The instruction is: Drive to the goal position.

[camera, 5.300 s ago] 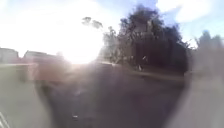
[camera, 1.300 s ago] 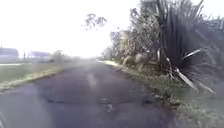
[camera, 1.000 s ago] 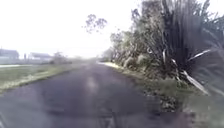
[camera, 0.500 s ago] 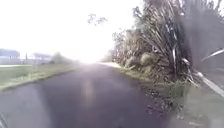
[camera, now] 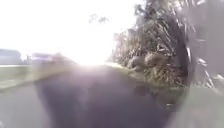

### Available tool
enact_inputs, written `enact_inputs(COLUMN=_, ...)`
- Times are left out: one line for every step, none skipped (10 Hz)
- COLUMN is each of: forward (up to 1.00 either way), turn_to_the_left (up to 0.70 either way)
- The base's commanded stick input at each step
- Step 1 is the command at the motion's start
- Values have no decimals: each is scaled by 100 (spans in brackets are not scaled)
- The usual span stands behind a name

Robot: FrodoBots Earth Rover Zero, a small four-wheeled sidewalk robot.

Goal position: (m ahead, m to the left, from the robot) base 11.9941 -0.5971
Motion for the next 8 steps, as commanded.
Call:
enact_inputs(forward=100, turn_to_the_left=0)
enact_inputs(forward=100, turn_to_the_left=0)
enact_inputs(forward=100, turn_to_the_left=0)
enact_inputs(forward=100, turn_to_the_left=0)
enact_inputs(forward=100, turn_to_the_left=0)
enact_inputs(forward=100, turn_to_the_left=0)
enact_inputs(forward=100, turn_to_the_left=0)
enact_inputs(forward=100, turn_to_the_left=0)
